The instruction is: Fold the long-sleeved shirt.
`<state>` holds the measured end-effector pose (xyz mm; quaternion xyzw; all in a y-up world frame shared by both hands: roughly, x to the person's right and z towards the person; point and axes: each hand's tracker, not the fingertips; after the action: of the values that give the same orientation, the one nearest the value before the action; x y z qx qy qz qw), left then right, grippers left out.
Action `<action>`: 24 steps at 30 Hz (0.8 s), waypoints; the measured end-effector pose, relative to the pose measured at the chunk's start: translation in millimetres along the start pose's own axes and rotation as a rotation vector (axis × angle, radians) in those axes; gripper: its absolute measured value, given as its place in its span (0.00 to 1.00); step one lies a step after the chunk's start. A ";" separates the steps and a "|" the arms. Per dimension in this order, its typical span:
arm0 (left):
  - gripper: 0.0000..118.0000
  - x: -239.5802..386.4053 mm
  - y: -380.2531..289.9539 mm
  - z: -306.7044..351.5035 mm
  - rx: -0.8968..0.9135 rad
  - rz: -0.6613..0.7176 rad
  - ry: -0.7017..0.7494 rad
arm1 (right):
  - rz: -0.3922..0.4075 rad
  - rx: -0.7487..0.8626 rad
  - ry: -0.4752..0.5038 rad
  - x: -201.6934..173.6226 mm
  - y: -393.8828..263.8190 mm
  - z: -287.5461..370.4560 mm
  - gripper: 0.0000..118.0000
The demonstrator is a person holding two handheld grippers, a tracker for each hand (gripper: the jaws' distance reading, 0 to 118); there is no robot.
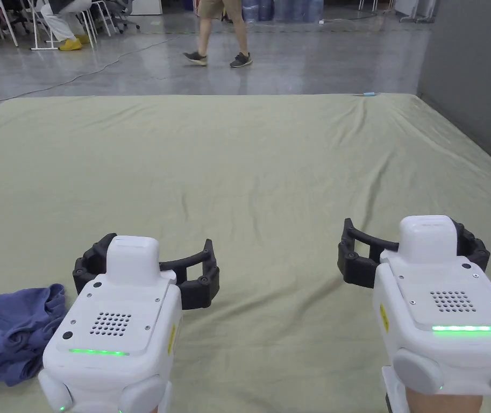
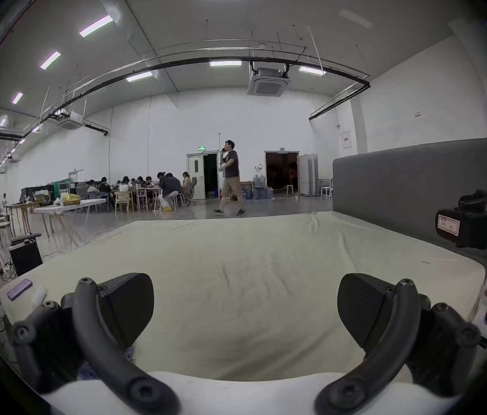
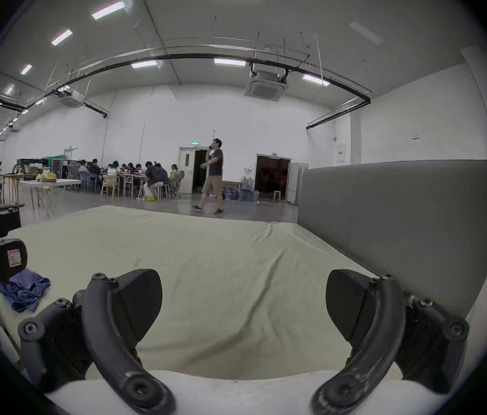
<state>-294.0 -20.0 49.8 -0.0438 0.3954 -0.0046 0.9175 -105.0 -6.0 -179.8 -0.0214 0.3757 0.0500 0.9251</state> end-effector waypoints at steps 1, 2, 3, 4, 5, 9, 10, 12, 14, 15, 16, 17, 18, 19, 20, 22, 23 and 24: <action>1.00 0.0 1.0 1.2 0.000 -0.006 -0.006 | -0.008 0.004 -0.008 -0.3 0.8 0.9 0.94; 1.00 0.4 -0.1 2.9 0.001 -0.008 -0.006 | -0.017 0.007 -0.006 1.1 2.1 1.8 0.94; 1.00 0.3 0.1 4.2 0.005 -0.005 -0.005 | -0.025 0.012 0.001 2.4 3.3 2.8 0.94; 1.00 -1.4 0.9 4.9 0.007 0.014 -0.019 | -0.030 0.015 0.004 3.0 4.8 3.8 0.94; 1.00 -3.4 1.1 4.8 0.005 0.044 -0.045 | -0.032 0.016 0.005 2.4 6.1 4.5 0.94; 1.00 -3.5 -0.5 1.8 -0.006 0.054 -0.034 | -0.020 0.025 0.006 0.5 7.4 7.2 0.94; 1.00 -3.7 -2.1 1.1 -0.013 0.044 -0.024 | -0.017 0.025 0.005 0.5 7.7 8.2 0.94; 1.00 -3.1 -2.8 2.1 -0.010 0.027 -0.025 | -0.016 0.028 0.005 1.6 8.3 10.5 0.94; 1.00 -1.6 -2.0 5.5 -0.006 0.016 -0.015 | -0.014 0.040 -0.010 1.5 8.6 12.6 0.94; 1.00 -1.1 -2.1 6.8 -0.004 0.017 -0.009 | -0.015 0.043 -0.016 1.9 9.0 13.6 0.94; 1.00 -1.1 -2.1 8.5 -0.001 0.022 -0.010 | -0.019 0.045 -0.018 2.6 9.5 14.8 0.94; 1.00 -1.8 -1.6 10.4 0.000 0.031 -0.015 | -0.026 0.045 -0.018 3.1 10.5 16.3 0.94; 1.00 -2.2 -1.5 12.4 0.001 0.036 -0.020 | -0.032 0.046 -0.016 3.9 10.9 17.7 0.94; 1.00 -1.9 -1.5 13.8 0.003 0.038 -0.017 | -0.036 0.046 -0.014 4.5 11.2 19.0 0.94; 1.00 -2.3 -1.5 15.6 0.007 0.041 -0.016 | -0.036 0.048 -0.015 4.5 11.3 20.3 0.94; 1.00 -6.4 0.3 18.9 0.014 0.080 -0.038 | -0.029 0.053 -0.022 4.3 11.9 22.0 0.94; 1.00 -7.3 0.9 20.4 0.013 0.090 -0.037 | -0.028 0.054 -0.024 4.6 12.2 23.5 0.94; 1.00 -7.4 1.1 21.3 0.012 0.092 -0.033 | -0.029 0.054 -0.021 5.3 12.6 25.1 0.94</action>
<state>-283.6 -17.0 69.7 -0.0201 0.3820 0.0360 0.9232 -85.2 8.8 -165.6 -0.0012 0.3667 0.0267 0.9300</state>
